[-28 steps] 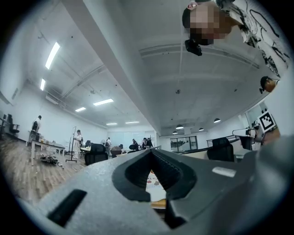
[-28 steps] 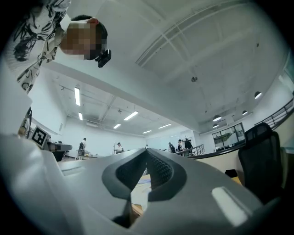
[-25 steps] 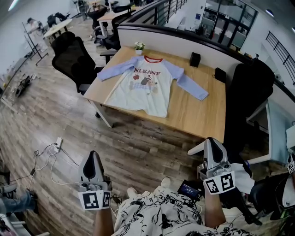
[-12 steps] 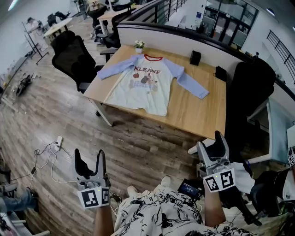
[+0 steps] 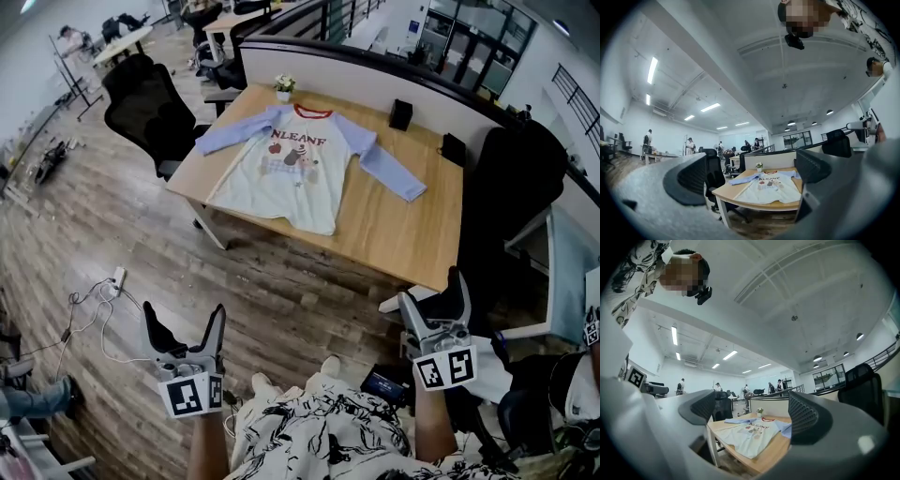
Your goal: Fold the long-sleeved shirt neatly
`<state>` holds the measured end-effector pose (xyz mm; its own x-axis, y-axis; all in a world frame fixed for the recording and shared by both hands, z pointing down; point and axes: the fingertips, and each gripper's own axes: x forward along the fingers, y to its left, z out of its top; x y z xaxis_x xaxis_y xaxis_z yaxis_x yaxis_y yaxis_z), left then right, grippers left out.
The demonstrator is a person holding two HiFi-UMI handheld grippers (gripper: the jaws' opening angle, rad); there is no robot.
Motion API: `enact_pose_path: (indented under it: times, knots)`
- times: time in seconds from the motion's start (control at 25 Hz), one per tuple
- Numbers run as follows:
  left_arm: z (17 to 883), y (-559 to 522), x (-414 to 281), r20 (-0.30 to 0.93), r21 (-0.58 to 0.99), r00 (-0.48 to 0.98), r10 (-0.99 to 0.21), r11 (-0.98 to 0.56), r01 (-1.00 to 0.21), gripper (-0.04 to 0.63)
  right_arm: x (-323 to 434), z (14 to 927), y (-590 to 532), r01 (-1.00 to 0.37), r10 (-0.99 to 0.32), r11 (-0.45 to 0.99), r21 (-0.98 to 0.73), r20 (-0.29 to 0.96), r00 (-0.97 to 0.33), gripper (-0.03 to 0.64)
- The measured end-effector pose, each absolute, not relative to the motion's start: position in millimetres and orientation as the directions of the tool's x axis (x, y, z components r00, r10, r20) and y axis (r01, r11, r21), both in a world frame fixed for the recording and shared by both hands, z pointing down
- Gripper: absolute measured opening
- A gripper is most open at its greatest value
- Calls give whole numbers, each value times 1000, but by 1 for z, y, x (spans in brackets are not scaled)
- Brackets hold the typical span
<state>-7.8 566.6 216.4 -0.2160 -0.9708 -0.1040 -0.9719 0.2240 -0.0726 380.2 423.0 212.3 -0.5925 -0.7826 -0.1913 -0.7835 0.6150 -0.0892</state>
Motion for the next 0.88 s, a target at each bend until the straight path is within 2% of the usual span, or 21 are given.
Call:
enact_pose_path:
  times: [0.24, 0.48, 0.88]
  knots:
    - [225, 554, 15, -100, -60, -282, -954, 288, -956, 591, 402, 222, 386, -756, -756, 650, -84, -176, -631, 483]
    - [237, 537, 12, -53, -100, -303, -951, 307, -946, 594, 384, 227, 357, -722, -724, 687, -81, -168, -669, 483]
    - [233, 457, -72, -89, -43, -292, -952, 296, -954, 595, 307, 217, 289, -741, -742, 666, -78, -169, -649, 483]
